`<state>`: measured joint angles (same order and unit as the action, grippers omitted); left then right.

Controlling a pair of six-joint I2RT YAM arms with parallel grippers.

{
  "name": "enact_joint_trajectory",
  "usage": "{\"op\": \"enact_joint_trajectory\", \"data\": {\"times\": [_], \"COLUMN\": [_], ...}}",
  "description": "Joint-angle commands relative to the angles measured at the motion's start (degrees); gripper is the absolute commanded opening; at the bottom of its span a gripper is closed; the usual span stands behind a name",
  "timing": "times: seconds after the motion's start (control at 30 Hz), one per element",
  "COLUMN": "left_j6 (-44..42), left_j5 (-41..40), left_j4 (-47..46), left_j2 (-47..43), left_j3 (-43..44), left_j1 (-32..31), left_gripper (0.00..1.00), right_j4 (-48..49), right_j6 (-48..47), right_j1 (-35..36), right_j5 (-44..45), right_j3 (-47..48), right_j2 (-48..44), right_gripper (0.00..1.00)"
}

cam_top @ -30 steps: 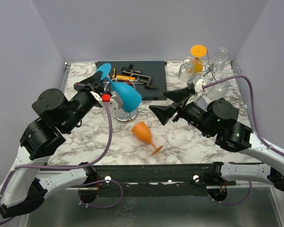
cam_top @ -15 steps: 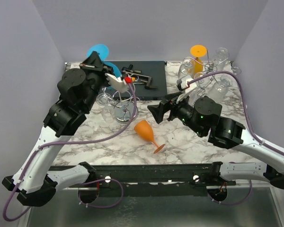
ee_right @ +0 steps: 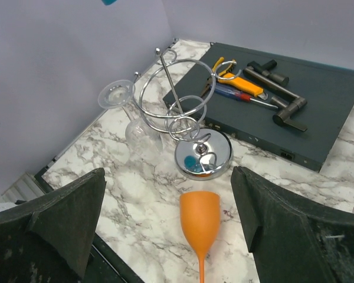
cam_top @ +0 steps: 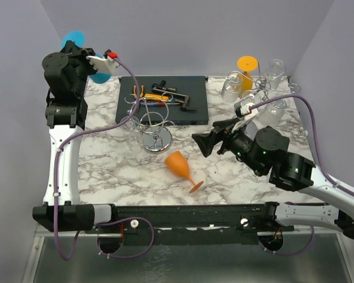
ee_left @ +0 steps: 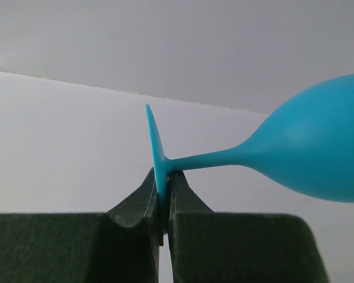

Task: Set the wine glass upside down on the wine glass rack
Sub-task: Turn the wine glass upside down at the wine rack.

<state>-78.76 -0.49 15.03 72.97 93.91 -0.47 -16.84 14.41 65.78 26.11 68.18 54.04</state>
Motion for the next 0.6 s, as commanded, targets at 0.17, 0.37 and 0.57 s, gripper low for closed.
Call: {"op": "enact_joint_trajectory", "data": {"times": [0.17,0.37,0.57], "left_j6": [0.28,-6.40,-10.74], "left_j5": [19.37,22.30,23.17], "left_j4": [-8.57,-10.60,-13.51], "left_j2": [2.32,4.17,5.00], "left_j3": [-9.48,-15.23,-19.78], "left_j1": [4.60,4.60,4.51], "left_gripper": [0.00,0.00,0.00], "right_j4": [0.60,1.93,2.08], "right_j6": [3.01,3.95,4.42], "right_j1": [0.06,0.08,0.06], "right_j5": [1.14,1.81,2.32], "right_j3": [-2.50,-4.29,-5.77], "right_j2": [0.12,-1.27,-3.61], "right_gripper": [0.94,0.94,0.94]}}
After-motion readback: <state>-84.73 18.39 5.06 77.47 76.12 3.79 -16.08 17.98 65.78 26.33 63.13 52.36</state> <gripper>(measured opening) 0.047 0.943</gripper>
